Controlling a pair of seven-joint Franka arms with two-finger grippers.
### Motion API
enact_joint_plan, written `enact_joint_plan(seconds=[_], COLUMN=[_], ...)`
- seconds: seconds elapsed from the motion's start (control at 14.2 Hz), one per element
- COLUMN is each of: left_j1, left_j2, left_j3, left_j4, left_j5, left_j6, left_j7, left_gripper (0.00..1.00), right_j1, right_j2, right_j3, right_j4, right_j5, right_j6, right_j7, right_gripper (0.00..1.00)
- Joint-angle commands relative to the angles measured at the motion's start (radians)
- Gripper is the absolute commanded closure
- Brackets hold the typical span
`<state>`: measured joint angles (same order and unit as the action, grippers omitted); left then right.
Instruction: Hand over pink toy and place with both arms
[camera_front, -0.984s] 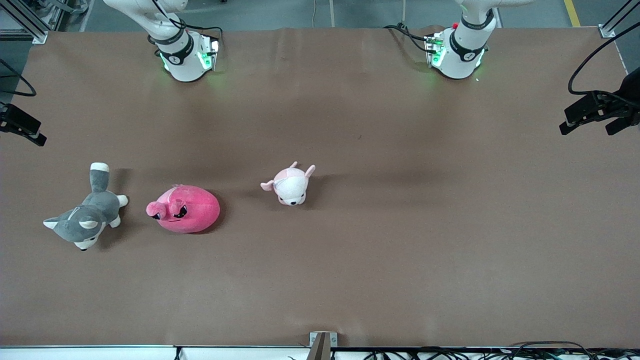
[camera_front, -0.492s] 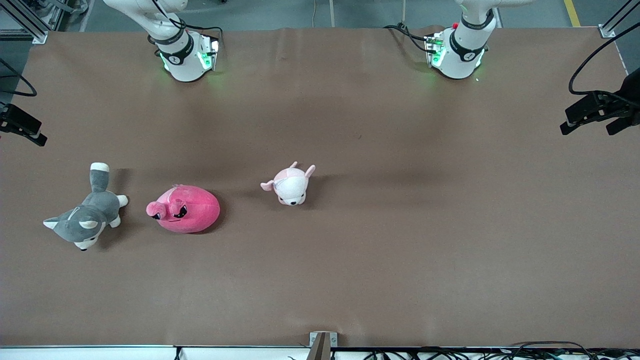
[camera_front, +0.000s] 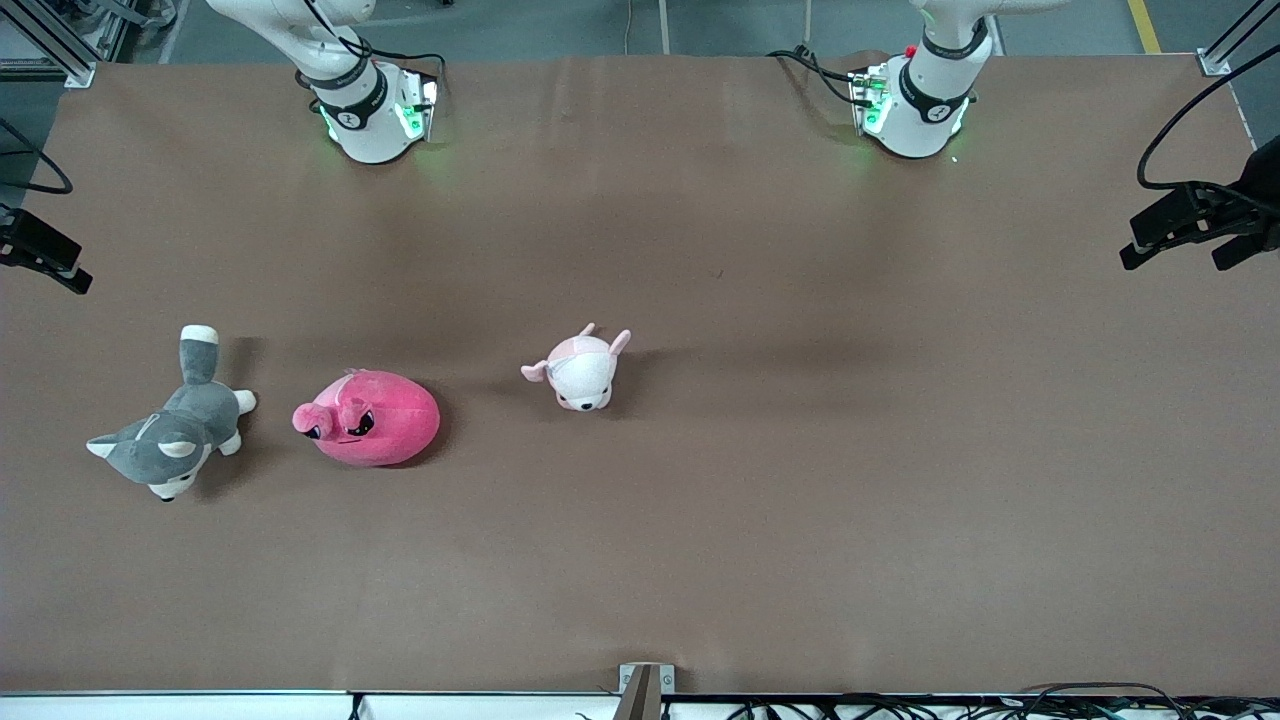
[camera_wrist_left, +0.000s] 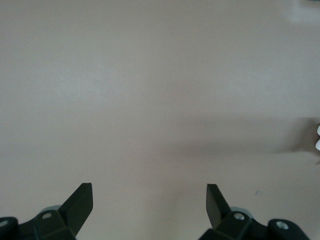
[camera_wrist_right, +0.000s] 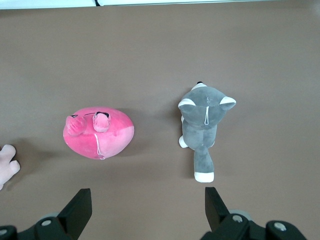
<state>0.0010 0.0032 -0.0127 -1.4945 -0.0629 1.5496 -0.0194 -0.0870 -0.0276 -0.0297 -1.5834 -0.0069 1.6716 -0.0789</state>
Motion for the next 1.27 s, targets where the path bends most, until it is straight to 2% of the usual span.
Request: enact_joint_plan(seconds=[0.0, 1.2], left_j1=[-0.004, -0.004], left_j2=[0.003, 0.003], left_j3=[0.0, 0.0], left_j4=[0.016, 0.016], left_j5=[0.017, 0.017], left_j6=[-0.002, -0.002], left_j7=[0.007, 0.007], left_gripper=[0.0, 0.0], right_j1=[0.0, 0.003], right_j2=[-0.011, -0.015], right_j3=[0.004, 0.004], right_j4=[-0.018, -0.044], right_j5=[-0.025, -0.031], right_j6=[0.02, 0.048], right_j7=[-0.005, -0.01], right_gripper=[0.0, 0.0])
